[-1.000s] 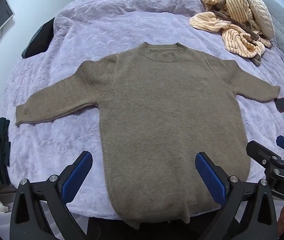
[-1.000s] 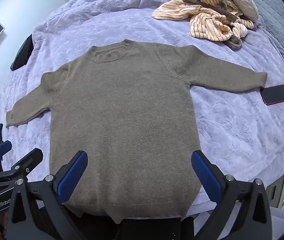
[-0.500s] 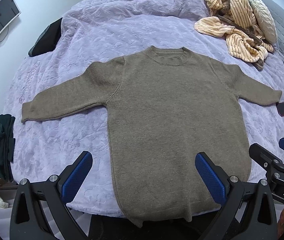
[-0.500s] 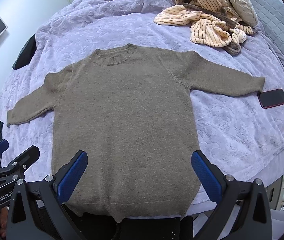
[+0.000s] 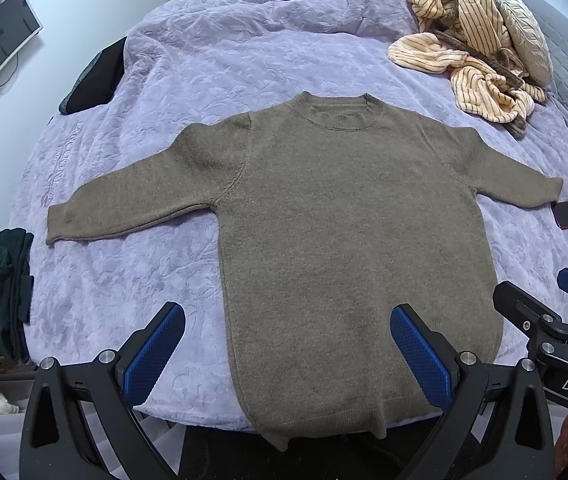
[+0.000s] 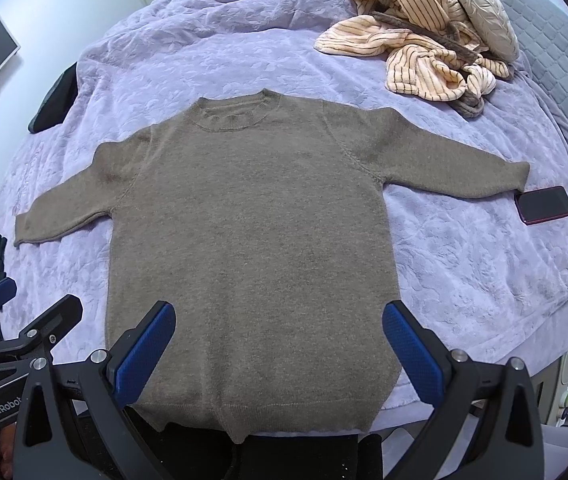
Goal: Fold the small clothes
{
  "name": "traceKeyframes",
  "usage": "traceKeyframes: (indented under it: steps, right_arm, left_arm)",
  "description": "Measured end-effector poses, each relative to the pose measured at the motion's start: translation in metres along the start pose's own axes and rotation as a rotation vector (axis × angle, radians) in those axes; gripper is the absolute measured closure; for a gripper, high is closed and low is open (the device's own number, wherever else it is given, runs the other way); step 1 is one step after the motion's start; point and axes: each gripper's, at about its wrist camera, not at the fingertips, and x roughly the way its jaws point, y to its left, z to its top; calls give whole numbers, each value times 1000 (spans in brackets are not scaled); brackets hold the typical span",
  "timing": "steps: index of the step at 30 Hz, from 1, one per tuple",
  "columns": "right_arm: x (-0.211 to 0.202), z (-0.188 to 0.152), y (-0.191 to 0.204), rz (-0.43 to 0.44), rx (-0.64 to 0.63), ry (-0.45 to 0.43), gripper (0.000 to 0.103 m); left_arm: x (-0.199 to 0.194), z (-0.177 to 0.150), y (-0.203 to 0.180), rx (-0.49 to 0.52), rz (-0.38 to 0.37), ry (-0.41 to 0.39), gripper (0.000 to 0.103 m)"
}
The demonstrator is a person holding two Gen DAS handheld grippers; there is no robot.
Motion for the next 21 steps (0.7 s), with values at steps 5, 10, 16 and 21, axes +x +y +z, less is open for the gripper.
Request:
traceKeyframes:
  steps: [5,10,16,21]
  right_arm:
    - [0,-1,0,0,-9,7,0]
    - [0,-1,0,0,-10,4,0]
    - [0,1,-3,-7,-6,8,0]
    - [2,2,-4,-10,-4,12,0]
  left_arm:
    - [0,-2,0,-6,1,5,0]
    - [0,-2,0,-4,0,5,0]
    - [0,-2,0,-4,4,5,0]
    - [1,0,0,-3,8,6,0]
